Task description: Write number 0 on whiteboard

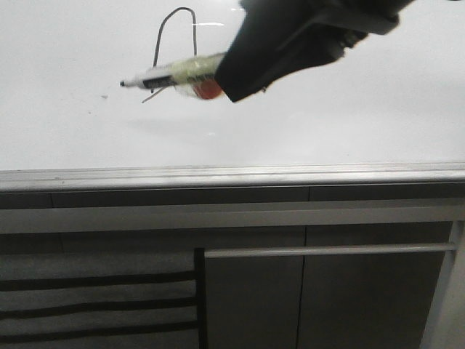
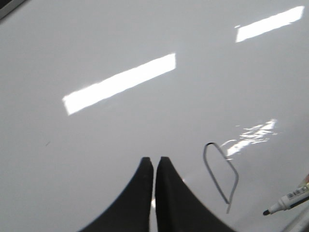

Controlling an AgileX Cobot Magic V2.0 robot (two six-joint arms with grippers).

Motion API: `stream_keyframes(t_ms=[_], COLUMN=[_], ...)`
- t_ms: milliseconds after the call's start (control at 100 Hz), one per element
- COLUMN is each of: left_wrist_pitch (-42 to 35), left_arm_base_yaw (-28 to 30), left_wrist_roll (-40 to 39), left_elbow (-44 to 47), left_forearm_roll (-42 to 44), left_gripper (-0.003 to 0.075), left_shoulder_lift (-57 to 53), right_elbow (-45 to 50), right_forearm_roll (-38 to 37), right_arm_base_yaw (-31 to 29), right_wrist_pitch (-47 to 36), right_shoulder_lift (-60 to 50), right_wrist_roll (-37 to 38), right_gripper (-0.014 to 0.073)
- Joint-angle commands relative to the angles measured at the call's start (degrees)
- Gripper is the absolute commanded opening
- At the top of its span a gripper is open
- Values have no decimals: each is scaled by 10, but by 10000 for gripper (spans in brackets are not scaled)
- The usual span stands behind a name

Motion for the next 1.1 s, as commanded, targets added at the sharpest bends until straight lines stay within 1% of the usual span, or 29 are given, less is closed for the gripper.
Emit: stream_keyframes(t_ms=[0, 20, 70, 90, 100, 140, 190, 220, 350, 530, 660, 710, 920, 1090], left_wrist_pitch=[-97, -107, -145, -153, -159, -169, -170, -170, -188, -197, -219, -224, -225, -237], left_arm_base_yaw=[0, 0, 0, 0, 0, 0, 0, 0, 0, -1, -1, -1, -1, -1], left_wrist_roll=[7, 7, 6, 6, 6, 6, 7, 8, 25, 83, 100, 110, 111, 116], left_elbow=[-3, 0, 4, 5, 5, 6, 6, 6, 6, 5, 4, 4, 4, 4], left_forearm_roll=[74, 88, 98, 98, 98, 98, 102, 106, 120, 123, 123, 123, 123, 123], left_gripper=[78, 103, 216, 245, 274, 352, 414, 429, 419, 388, 376, 376, 376, 371], left_shoulder_lift=[29, 36, 53, 61, 64, 80, 100, 113, 163, 217, 249, 256, 263, 263], right_elbow=[-29, -33, -42, -45, -48, -54, -63, -67, -86, -104, -106, -106, -106, -109], right_forearm_roll=[-4, -4, -4, -4, -4, -4, -4, -4, -5, -4, 0, 2, 7, 8], right_arm_base_yaw=[1, 2, 3, 4, 4, 5, 10, 13, 28, 41, 60, 67, 96, 100], right_wrist_pitch=[37, 51, 75, 82, 84, 97, 106, 109, 115, 133, 136, 132, 107, 102], right_shoulder_lift=[-21, -21, -21, -21, -21, -21, -21, -21, -21, -20, -20, -19, -16, -3], right_wrist_roll=[-1, -1, -1, -1, -1, -1, -1, -1, -1, -1, -1, -1, -1, -1], right_gripper=[-69, -69, -69, -69, -69, -69, -69, -69, -69, -69, -69, -69, -69, -69])
